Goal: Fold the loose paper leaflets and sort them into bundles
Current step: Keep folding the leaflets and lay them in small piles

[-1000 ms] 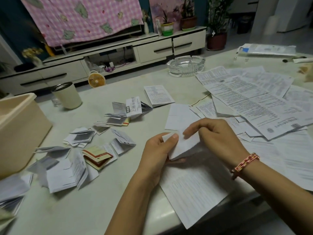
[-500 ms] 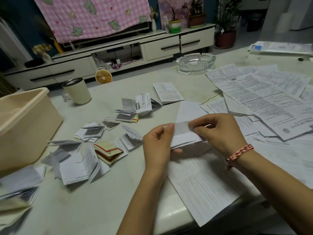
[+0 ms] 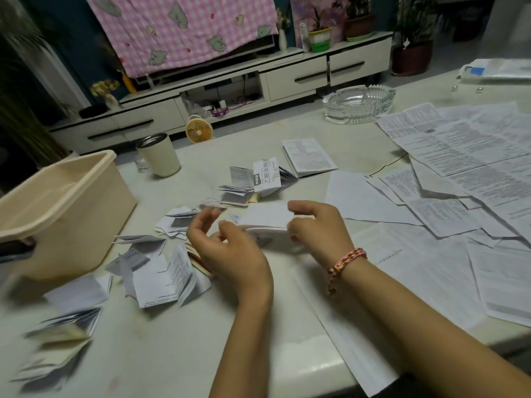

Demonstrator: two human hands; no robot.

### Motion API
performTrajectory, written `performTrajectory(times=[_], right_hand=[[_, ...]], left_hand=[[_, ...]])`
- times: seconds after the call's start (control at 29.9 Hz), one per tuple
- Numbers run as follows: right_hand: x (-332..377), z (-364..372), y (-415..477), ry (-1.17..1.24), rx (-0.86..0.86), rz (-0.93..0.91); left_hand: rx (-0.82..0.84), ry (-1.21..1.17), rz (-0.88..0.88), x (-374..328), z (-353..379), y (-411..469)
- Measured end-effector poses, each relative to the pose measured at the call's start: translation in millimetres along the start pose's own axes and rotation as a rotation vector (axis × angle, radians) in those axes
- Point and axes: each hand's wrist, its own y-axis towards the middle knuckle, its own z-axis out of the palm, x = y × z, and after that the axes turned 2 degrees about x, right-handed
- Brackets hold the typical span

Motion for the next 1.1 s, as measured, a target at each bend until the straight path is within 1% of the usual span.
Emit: performTrajectory(times=[0.07,0.1,0.17,0.23,0.27,0.33,0.47,0.54,0.6,0.67,0.77,0.84,0.97,1.1], right_hand=[[-3,11,-3,-0.071,0.056,-0.020],[-5,16,-6,-0.166,0.085,-0.053],[-8,24,-11,-0.462,0.190,-0.155],[-10,29,-15,-0.759,0.294,-0.217],[-9,29,-16,-0.864,0.313,-0.228],[-10,30,-16,-0.979,0.311,-0.263],[-11,27,-14,-0.984,0.323,-0.299],[-10,25,-14,-0.909,0.314,-0.288],[-6,20,-15,-0.807,0.291,-0.294],[-3,13,-13,-0.751,0.262,-0.313],[-1,-3,-9,-0.712,0.234,-0.324],[1,-15,-6,-0.688,0.203,-0.333],[6,-44,-11,-0.635,0.109,-0.294],[3,-72,-12,-0.629,0.073,-0.232]], left_hand=[[-0.066,-0.017,0.068,-1,-1,3],[-0.076,-0.029,0.078,0,-2,4],[-0.092,-0.038,0.079,3,-2,8],[-0.099,-0.023,0.039,4,-2,10],[-0.095,-0.005,0.014,5,-2,11],[-0.075,0.040,-0.016,9,-2,13],[-0.021,0.099,-0.036,10,0,13],[0.005,0.097,-0.015,10,0,12],[0.067,0.106,0.042,10,1,8],[0.189,0.147,0.112,12,2,4],[0.431,0.247,0.256,16,3,-10],[0.572,0.295,0.322,20,4,-19],[0.780,0.358,0.378,21,4,-32],[0.973,0.409,0.396,23,3,-40]])
